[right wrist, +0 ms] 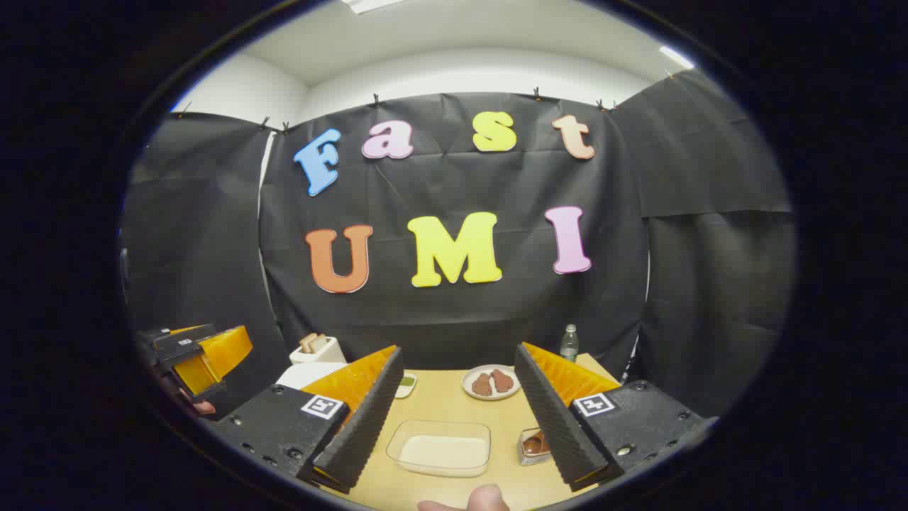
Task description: Close the left gripper, press the button to open the rice cooker; take a wooden spoon from the chopstick holder with the right hand, scoop a spoonful of rice and pour it into the rice cooker, then put the wooden spoon back into the chopstick holder.
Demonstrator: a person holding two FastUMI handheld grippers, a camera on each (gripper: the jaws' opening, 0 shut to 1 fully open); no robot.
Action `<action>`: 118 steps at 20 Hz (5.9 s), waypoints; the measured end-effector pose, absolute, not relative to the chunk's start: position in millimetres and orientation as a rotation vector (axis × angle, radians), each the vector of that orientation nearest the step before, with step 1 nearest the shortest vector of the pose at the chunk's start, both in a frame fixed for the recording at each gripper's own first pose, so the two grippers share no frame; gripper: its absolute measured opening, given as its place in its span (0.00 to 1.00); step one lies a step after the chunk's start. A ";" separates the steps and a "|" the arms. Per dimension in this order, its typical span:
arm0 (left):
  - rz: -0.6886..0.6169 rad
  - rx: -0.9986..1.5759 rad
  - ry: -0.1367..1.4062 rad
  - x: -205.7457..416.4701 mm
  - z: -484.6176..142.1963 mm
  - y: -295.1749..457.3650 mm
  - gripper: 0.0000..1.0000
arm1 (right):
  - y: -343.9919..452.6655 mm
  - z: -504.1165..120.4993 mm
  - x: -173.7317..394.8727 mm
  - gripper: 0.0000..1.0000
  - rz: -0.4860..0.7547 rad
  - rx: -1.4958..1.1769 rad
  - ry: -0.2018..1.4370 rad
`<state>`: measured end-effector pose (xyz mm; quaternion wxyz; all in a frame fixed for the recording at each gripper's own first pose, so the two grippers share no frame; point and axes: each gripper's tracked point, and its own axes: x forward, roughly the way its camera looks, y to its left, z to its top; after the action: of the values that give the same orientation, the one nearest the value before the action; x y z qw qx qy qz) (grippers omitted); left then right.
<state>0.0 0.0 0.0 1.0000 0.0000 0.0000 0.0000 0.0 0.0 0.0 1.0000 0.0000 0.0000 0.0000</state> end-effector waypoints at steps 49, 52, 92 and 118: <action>0.113 -0.044 0.408 64.5 -107.5 64.5 0.02 | -28.9 -39.1 72.6 1.00 0.043 0.045 0.093; 0.107 -0.103 0.458 81.5 -128.0 77.8 0.00 | -37.3 -44.5 84.5 1.00 0.031 0.058 0.109; 0.153 -0.176 0.281 164.9 -65.8 109.2 0.35 | -101.0 -54.2 70.7 1.00 -0.057 0.023 0.170; 0.052 -0.003 0.079 51.4 -17.7 2.3 0.94 | -175.2 -157.7 87.9 1.00 -0.046 0.090 0.359</action>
<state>51.4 2.3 -17.7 0.9989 -0.0017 0.0393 0.0260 87.9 -175.2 -157.7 0.9827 0.0446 0.1784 -0.0231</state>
